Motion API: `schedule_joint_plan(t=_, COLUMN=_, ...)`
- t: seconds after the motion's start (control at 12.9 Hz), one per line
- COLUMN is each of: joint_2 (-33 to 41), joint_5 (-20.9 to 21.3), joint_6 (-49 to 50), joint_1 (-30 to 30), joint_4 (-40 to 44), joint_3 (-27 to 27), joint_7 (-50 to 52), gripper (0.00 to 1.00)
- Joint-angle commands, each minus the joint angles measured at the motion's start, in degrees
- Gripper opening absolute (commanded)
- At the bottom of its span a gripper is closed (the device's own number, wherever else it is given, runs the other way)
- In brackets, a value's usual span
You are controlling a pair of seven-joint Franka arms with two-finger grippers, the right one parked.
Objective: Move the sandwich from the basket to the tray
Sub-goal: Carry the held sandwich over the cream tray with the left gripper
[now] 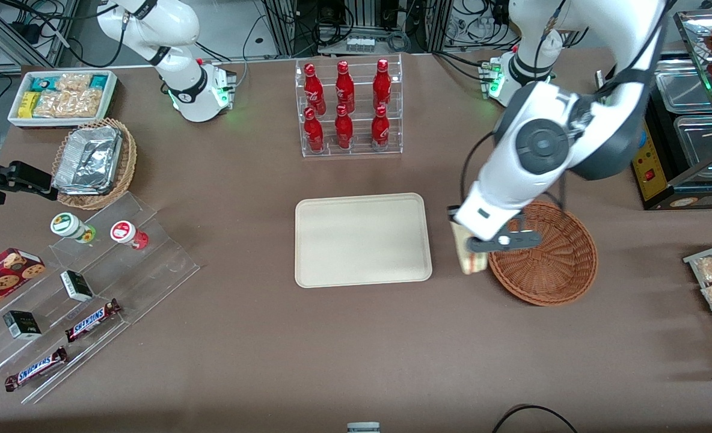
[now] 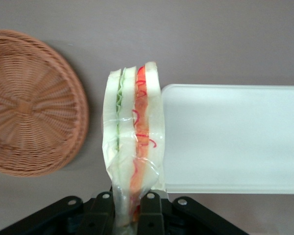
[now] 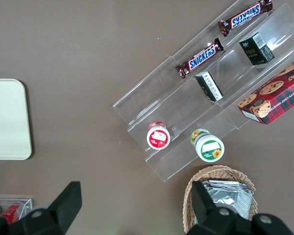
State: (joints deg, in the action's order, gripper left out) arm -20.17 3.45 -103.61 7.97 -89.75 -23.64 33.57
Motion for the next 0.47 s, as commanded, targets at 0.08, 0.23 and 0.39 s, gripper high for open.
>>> schedule_joint_plan(t=0.08, joint_2=-9.16, joint_5=2.96, joint_6=1.04, joint_1=4.75, joint_4=7.73, joint_3=-2.99, joint_7=2.99, gripper=0.00)
schedule_joint_plan(t=0.23, joint_2=-13.21, joint_5=4.19, joint_6=0.87, joint_1=8.27, joint_4=10.46, joint_3=-2.99, joint_7=5.88, gripper=0.00)
schedule_joint_plan(t=0.39, joint_2=-16.91, joint_5=6.56, joint_6=-0.96, joint_1=11.62, joint_4=12.75, joint_3=-2.81, joint_7=9.39, gripper=0.00)
